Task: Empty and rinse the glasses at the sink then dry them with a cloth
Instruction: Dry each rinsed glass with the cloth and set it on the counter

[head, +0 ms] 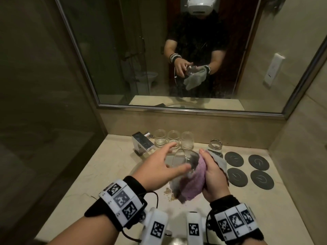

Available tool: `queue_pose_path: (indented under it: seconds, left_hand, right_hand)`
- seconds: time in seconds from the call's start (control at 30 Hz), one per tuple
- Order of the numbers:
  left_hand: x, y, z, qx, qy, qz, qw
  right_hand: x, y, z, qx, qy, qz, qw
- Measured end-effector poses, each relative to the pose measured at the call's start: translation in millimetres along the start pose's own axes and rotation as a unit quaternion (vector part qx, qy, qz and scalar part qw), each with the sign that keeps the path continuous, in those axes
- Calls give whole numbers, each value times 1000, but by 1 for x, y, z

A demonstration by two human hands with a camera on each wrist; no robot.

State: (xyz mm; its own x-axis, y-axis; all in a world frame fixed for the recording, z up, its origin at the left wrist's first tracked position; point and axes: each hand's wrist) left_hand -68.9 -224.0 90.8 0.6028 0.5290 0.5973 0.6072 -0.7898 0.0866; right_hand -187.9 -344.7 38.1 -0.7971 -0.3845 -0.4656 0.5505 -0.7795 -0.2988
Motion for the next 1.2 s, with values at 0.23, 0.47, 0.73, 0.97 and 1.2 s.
queue_pose_path:
  seconds: [0.23, 0.47, 0.73, 0.97, 1.2]
  left_hand:
    - [-10, -8, 0, -97, 15, 9, 995]
    - [-5, -1, 5, 45, -85, 8, 995]
    - [0, -2, 1, -80, 0, -5, 997]
    - [-6, -1, 7, 49, -116, -2, 992]
    - [-7, -5, 14, -79, -60, -10, 995]
  right_hand:
    - [0, 3, -3, 8, -31, -20, 999]
    - [3, 7, -18, 42, -79, -19, 996]
    - [-6, 0, -10, -48, 37, 2, 998]
    - [-3, 3, -18, 40, -99, -47, 993]
    - [-3, -1, -5, 4, 3, -29, 1000]
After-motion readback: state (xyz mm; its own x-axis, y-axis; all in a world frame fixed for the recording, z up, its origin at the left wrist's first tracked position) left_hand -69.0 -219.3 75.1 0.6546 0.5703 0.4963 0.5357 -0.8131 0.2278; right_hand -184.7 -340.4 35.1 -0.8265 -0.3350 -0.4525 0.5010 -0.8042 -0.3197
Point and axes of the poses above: each hand's wrist, its own y-axis towards the middle knuckle, its own x-axis out of the back of the hand, z = x × y, and after that the axes turned 15 degrees about -z, right-handed
